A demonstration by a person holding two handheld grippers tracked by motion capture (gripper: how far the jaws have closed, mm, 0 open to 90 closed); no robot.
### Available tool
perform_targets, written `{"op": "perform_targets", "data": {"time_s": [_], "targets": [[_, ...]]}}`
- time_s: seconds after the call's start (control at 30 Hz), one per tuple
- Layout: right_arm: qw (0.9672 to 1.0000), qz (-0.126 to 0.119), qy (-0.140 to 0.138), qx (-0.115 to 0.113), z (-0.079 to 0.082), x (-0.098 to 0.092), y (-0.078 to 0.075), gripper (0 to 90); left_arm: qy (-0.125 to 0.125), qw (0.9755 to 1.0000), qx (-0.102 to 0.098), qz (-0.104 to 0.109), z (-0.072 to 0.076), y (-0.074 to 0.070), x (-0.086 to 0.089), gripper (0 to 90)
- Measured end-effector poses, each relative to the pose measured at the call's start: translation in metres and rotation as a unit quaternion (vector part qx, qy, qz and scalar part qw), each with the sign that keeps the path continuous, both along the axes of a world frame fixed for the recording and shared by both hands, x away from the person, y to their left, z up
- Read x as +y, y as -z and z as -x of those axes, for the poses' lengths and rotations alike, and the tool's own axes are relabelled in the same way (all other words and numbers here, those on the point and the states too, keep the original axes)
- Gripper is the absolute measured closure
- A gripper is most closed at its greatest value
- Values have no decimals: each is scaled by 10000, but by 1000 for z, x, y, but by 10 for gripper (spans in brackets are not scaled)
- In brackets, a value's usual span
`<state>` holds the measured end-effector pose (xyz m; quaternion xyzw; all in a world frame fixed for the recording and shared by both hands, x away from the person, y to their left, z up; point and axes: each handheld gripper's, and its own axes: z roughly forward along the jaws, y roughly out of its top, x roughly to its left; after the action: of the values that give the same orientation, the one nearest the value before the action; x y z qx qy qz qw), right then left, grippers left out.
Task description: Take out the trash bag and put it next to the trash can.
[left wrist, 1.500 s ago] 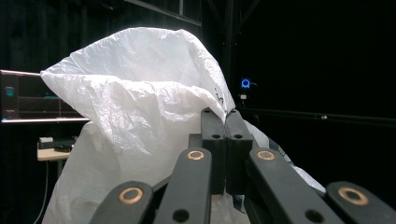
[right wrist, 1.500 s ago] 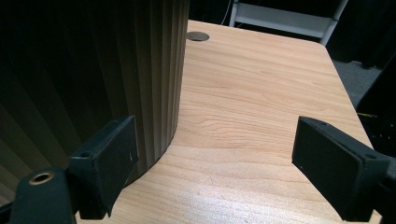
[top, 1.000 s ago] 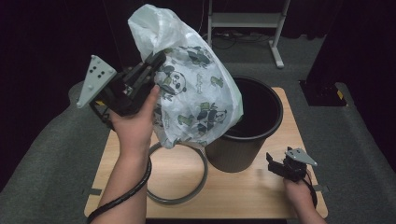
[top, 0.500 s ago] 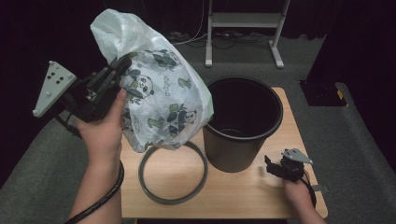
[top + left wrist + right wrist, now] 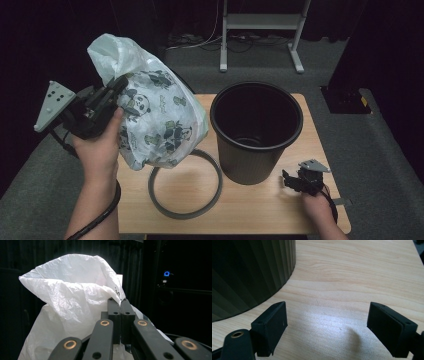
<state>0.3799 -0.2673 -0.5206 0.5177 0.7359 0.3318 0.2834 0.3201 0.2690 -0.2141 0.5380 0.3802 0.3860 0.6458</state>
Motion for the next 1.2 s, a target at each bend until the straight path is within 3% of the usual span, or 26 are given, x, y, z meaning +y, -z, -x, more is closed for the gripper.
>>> {"op": "perform_targets", "data": {"time_s": [0.27, 0.43, 0.6, 0.8, 1.0, 1.2], "targets": [[9999, 2, -6, 130, -1, 1, 2, 162, 22, 9999, 111, 77, -9, 22, 6, 892], [9996, 197, -95, 205, -2, 3, 3, 157, -97, 9998, 155, 118, -17, 39, 7, 892], [9993, 259, -198, 161, -1, 6, 3, 157, -94, 9997, 199, 57, -27, 49, 5, 892], [9992, 291, -237, 148, -2, 6, 3, 154, -155, 9993, 293, 142, -38, 61, 0, 892], [9995, 189, -156, 218, -1, 7, 3, 155, -332, 9991, 263, 40, -44, 67, -4, 891], [9991, -18, -202, 385, -5, 6, 3, 148, -495, 9977, 468, -46, -59, 72, -13, 891]]}}
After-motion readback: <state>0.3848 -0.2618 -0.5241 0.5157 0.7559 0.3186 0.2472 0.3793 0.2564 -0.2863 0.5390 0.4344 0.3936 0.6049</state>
